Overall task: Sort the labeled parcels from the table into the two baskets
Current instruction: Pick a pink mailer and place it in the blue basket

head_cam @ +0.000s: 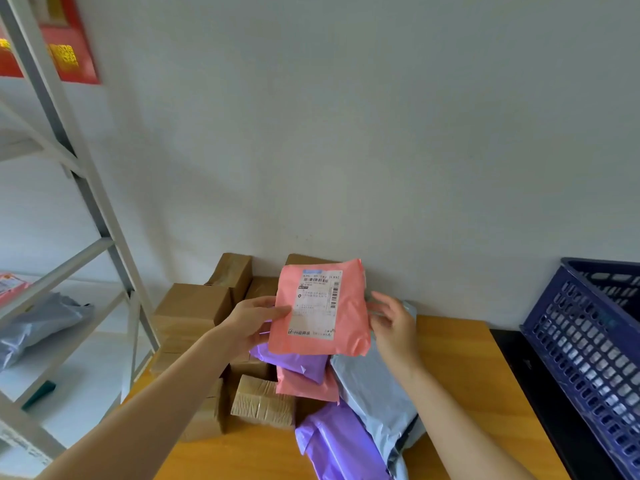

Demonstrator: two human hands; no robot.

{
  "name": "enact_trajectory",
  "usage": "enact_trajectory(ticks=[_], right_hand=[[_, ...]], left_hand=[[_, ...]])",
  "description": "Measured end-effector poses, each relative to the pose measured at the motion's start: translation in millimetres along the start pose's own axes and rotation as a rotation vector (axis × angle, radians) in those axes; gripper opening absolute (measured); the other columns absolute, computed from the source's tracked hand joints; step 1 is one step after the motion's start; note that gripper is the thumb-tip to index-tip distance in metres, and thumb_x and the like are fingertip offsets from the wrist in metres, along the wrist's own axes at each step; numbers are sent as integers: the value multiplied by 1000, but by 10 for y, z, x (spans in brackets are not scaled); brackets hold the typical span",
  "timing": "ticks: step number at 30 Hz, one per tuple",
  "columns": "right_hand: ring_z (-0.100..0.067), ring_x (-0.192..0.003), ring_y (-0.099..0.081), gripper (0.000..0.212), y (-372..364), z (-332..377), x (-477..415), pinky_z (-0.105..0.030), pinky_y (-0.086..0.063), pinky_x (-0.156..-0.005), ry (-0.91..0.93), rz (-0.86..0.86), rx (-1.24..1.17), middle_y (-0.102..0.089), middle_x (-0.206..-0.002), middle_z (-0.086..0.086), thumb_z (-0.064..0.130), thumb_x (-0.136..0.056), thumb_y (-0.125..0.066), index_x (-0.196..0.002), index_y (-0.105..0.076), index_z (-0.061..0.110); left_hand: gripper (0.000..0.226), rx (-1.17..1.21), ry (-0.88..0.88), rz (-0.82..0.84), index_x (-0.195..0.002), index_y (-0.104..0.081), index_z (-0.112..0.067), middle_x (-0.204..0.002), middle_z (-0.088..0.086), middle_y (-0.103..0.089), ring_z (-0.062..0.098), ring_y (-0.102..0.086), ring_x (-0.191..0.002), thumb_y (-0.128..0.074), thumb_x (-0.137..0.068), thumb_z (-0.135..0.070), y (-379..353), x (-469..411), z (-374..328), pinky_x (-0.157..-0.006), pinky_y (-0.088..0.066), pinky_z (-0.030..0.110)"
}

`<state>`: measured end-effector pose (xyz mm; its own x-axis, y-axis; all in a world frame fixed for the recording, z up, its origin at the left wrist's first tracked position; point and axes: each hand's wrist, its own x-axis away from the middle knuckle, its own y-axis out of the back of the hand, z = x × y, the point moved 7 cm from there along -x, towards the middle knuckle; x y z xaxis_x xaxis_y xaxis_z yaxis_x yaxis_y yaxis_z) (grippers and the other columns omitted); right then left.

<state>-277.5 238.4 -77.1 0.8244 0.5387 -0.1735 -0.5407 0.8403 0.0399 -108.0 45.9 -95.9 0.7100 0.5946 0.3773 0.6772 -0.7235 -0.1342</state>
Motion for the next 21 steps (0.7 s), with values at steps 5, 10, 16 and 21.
enact_trajectory(ticks=[5, 10, 16, 21], right_hand=[[-8, -87, -71, 34, -188, -47, -1, -18, -54, -64, -171, 112, -149, -74, -98, 3, -3, -89, -59, -115, -59, 18], [-6, -91, -70, 45, -346, -18, 1, -19, -54, -67, -148, 149, -104, -74, -92, 13, -3, -81, -70, -110, -56, 28], [-6, -97, -68, 50, -458, 48, 0, -24, -56, -79, -130, 151, -65, -73, -96, 18, 8, -79, -77, -118, -54, 29], [-10, -100, -68, 55, -510, 112, 49, -33, -56, -88, -125, 126, -51, -72, -107, 7, 12, -79, -78, -128, -55, 17]], left_hand=[[23, -72, -86, -27, -105, -65, -13, -101, 13, -73, 31, -71, -92, -68, -85, -2, 132, 40, -134, -72, -59, 37], [23, -97, -156, -80, -96, -67, -18, -99, 10, -73, 28, -71, -89, -70, -83, 0, 266, 31, -245, -67, -60, 34], [31, -117, -175, -74, -107, -66, -14, -103, 11, -72, 27, -71, -91, -74, -79, -1, 374, 16, -310, -78, -59, 41], [35, -112, -182, -59, -111, -66, -10, -101, 9, -72, 25, -72, -88, -75, -78, -3, 432, 22, -325, -75, -60, 40]])
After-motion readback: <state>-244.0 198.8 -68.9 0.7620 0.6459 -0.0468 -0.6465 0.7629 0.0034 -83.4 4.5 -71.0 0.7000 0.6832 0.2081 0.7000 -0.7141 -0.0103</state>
